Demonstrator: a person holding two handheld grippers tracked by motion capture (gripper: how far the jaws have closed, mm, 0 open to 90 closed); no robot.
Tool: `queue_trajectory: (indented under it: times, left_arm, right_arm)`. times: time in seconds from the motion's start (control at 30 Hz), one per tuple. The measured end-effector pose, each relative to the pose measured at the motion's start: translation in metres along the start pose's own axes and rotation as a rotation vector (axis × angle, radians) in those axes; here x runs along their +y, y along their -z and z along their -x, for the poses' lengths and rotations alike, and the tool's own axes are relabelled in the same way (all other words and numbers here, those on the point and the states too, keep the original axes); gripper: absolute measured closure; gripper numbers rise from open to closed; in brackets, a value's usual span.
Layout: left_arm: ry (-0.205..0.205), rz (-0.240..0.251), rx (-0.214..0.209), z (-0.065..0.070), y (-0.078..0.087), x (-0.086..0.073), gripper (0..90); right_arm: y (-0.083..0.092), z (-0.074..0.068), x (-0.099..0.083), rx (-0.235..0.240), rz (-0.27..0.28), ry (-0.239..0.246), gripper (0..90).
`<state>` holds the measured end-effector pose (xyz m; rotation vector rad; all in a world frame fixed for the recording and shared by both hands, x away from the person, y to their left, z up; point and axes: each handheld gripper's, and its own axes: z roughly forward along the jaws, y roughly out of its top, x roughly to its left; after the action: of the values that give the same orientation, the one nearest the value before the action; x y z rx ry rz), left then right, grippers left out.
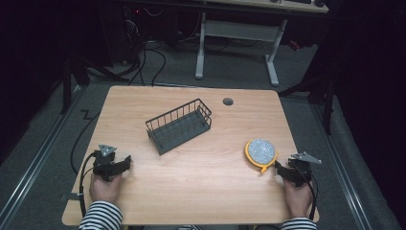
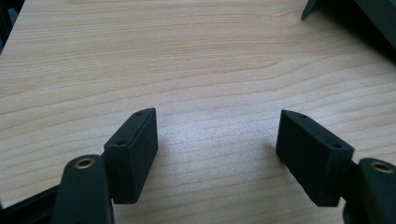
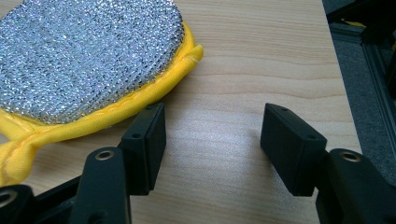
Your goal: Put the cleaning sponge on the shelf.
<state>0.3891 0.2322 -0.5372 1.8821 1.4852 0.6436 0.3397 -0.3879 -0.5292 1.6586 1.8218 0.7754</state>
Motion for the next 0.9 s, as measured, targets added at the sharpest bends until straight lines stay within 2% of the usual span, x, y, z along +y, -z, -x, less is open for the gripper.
queue_trajectory:
  times: [0.3, 0.4, 0.47, 0.57, 0.63, 0.67, 0.77, 0.9]
  left_arm:
    - [0.009, 0.001, -0.005, 0.000, 0.000, 0.000, 29.8]
    - [0.040, 0.008, -0.018, -0.003, 0.000, 0.001, 32.4]
    - [0.050, -0.008, -0.015, -0.005, 0.001, 0.003, 34.3]
    - [0.094, -0.013, -0.050, -0.007, 0.003, 0.005, 37.8]
    - [0.102, -0.016, -0.067, -0.007, 0.004, 0.006, 39.5]
    - [0.100, -0.030, -0.078, -0.006, 0.005, 0.008, 40.0]
    - [0.090, -0.028, -0.090, -0.004, 0.007, 0.013, 40.1]
    - [0.048, -0.014, -0.150, 0.002, 0.014, 0.028, 40.2]
  right_arm:
    - [0.000, 0.000, 0.000, 0.001, 0.000, 0.005, 40.4]
    - [0.000, 0.000, 0.000, 0.001, 0.000, 0.005, 40.3]
    - [0.000, 0.000, 0.000, 0.001, -0.003, 0.005, 40.1]
    - [0.000, 0.000, 0.000, 0.001, -0.003, 0.005, 40.0]
    - [0.000, 0.000, 0.000, 0.002, -0.001, 0.005, 39.9]
    - [0.000, 0.000, 0.000, 0.001, -0.003, 0.006, 39.8]
    - [0.000, 0.000, 0.000, 0.002, -0.003, 0.008, 39.6]
    - [0.000, 0.000, 0.000, 0.002, -0.004, 0.006, 39.5]
